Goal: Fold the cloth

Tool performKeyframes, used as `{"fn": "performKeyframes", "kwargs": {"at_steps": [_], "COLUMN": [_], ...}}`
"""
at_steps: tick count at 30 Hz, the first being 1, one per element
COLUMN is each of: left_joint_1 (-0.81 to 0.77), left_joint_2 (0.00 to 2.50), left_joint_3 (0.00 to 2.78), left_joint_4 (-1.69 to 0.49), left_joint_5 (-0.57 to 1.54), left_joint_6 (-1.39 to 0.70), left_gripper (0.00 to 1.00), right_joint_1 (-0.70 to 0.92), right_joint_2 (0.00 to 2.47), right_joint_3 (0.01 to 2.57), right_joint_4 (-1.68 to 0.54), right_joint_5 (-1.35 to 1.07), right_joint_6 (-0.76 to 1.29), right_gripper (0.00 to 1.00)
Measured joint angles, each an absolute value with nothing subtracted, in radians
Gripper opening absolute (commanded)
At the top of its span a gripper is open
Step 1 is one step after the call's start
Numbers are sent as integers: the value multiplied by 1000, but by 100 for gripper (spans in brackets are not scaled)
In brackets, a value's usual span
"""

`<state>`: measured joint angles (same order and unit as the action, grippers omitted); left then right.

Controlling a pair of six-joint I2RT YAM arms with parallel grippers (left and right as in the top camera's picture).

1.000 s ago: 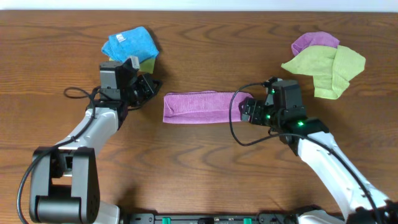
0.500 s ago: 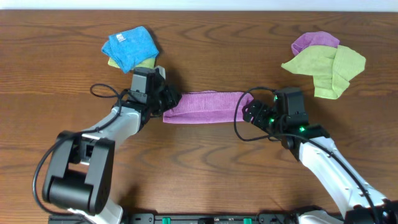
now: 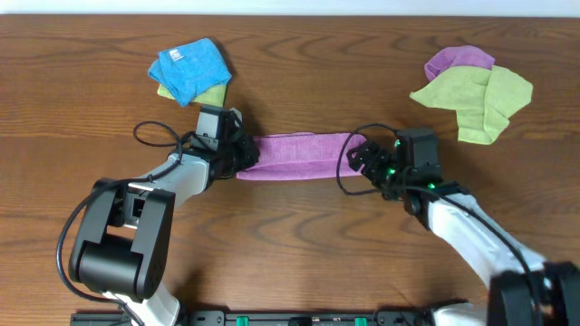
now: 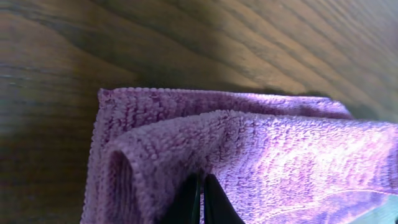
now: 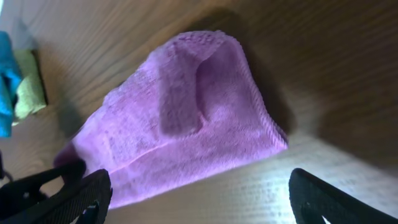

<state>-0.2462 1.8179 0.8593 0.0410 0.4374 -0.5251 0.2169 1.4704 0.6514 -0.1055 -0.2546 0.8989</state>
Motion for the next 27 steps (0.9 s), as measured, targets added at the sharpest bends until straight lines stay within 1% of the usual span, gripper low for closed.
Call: {"fn": "performKeyframes", "kwargs": {"at_steps": [3,11,17,21,23,25,27], "left_joint_1": [-246,-247,-247,-247,-247,-247,-247], "left_joint_2": [1818,1818,1818,1818,1818,1818,1818], "left_joint_3": [861,864,864,865,865,868,871], "left_joint_4": [17,-1,-1,-4,-10,-20,-28], "left_joint_5": [426,414,414,414,413,413,411], "left_joint_6": [-518,-500,-496,-496,-496,-496,-496], "left_gripper": [6,5,5,6,6,6,5], "right_joint_1": [217,217,218,230,240,247,250], "right_joint_2": [1532,1591,1635,1687,1712,1739,1769], "right_joint_3": [651,649,649,656,660,664,665], "right_joint_4": [-80,-16,88,187,234,282,322], "right_joint_5": [-266,-281,-289,-296,-297,-294,-291], "right_joint_6": [918,938,952,965,969,968,974], "right_gripper": [91,83,81,75,69,54,37]}}
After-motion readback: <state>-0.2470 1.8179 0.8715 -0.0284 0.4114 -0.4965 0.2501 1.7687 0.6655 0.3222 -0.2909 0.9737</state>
